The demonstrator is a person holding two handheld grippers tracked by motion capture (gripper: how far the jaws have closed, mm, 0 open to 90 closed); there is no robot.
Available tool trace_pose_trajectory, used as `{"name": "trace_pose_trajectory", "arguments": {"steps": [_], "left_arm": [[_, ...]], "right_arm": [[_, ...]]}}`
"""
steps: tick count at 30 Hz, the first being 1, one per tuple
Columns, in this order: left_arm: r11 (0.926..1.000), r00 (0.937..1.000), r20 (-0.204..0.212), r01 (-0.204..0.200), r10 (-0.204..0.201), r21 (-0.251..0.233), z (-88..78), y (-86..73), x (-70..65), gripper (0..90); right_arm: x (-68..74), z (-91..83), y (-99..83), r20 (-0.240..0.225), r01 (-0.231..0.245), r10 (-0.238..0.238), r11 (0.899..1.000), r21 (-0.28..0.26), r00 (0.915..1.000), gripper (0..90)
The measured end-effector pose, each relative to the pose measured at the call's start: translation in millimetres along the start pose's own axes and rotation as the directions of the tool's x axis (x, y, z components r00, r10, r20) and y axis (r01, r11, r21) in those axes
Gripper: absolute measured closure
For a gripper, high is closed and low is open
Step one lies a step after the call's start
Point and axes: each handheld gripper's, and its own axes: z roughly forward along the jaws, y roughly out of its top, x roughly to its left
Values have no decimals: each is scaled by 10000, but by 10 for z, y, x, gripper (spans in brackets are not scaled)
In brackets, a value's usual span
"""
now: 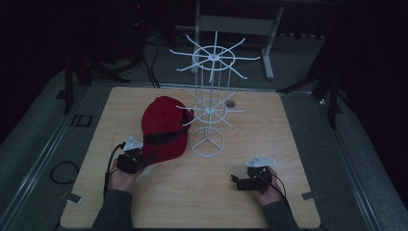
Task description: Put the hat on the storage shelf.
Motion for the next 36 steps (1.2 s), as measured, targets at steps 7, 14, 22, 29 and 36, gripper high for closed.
{"name": "trace_pose_trajectory", "arguments": {"steps": [7, 14, 22, 29, 36], "left_arm": [[9990, 9988, -438, 182, -200, -408, -75, 2, 40, 861], [9957, 9970, -667, 328, -386, -866, -163, 11, 79, 860], [9915, 9931, -996, 490, -612, -1209, -277, 33, 110, 860], [9886, 9901, -1234, 492, -671, -1425, -359, 60, 115, 860], [9832, 9861, -1409, 635, -882, -1710, -412, 113, 151, 859]], "right_arm": [[0, 0, 0, -1, -1, 1, 10000, -1, 10000, 129], [0, 0, 0, -2, -1, 1, 10000, -1, 10000, 129], [0, 0, 0, -1, 2, -2, 10000, 1, 10000, 129], [0, 0, 0, -1, 3, -3, 10000, 0, 10000, 129], [0, 0, 0, 0, 2, -2, 10000, 1, 10000, 129]]}}
